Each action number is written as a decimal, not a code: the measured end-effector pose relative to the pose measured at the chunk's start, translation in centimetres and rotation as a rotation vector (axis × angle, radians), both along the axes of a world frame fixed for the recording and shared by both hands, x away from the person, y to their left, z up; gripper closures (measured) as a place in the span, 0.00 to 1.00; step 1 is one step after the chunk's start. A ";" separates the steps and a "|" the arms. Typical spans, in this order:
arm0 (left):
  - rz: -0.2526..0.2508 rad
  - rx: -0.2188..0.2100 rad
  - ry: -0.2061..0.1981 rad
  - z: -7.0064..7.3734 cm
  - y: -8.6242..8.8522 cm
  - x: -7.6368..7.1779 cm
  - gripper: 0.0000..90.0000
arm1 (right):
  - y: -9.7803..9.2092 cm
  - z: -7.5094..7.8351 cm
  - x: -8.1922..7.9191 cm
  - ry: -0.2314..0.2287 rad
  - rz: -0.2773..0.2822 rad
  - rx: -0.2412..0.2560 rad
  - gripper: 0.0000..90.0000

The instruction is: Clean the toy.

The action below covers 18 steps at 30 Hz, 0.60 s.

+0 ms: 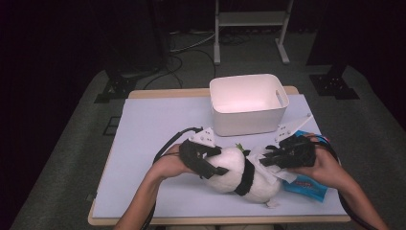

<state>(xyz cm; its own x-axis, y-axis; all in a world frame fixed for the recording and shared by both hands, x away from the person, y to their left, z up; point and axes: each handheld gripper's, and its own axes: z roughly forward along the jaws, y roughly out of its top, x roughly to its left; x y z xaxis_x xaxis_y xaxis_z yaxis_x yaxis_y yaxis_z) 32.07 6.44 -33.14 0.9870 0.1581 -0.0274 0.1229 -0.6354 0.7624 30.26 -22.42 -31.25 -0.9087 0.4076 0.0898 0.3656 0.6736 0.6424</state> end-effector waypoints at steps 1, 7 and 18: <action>-0.002 0.007 -0.009 0.4 -0.1 0.0 0.33 | 0.5 0.2 0.2 -0.012 0.009 -0.002 0.92; -0.001 0.005 -0.036 2.0 -0.1 -0.1 0.34 | 2.4 0.8 0.8 -0.027 0.049 0.009 0.92; -0.007 -0.014 -0.019 1.6 0.0 -0.2 0.26 | 3.4 -0.3 0.9 -0.002 0.081 -0.020 0.92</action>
<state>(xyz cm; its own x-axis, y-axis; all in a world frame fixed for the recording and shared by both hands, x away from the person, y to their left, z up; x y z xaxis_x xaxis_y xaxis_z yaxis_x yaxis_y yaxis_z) 31.89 6.48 -31.53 0.9885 0.1506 -0.0103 0.1033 -0.6255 0.7733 31.21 -19.05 -31.50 -0.9390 0.3346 0.0799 0.3079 0.7138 0.6290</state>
